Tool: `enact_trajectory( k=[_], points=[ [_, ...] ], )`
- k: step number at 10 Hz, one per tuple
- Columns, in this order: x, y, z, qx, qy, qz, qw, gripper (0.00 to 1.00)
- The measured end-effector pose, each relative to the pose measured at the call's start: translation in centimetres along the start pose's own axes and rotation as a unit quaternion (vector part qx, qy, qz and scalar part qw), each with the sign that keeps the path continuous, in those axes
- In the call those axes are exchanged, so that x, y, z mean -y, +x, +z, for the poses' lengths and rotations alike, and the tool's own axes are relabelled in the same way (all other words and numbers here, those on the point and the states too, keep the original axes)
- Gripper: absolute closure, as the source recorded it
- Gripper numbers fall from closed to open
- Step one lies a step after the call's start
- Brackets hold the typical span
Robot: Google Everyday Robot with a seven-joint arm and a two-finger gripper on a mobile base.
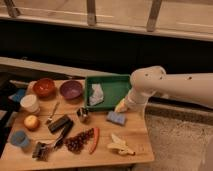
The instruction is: Wipe red bowl with sponge
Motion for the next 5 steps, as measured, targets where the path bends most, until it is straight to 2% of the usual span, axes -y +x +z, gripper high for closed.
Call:
enact_trajectory(
  k=[1,3,4,5],
  points=[
    [-0.2,-0.1,0.4,-0.003,-0.009,0.001,1.0,0.21],
    [-0.9,-0.3,1.6,-0.008,-0.055,0.004,0.9984,0.21],
    [-1.6,-0.1,1.8,-0.003,-0.079,-0.001,0.9968,0.21],
    [-2.2,-0.1,1.7,0.001,-0.09,-0.005,0.9959,0.21]
  ],
)
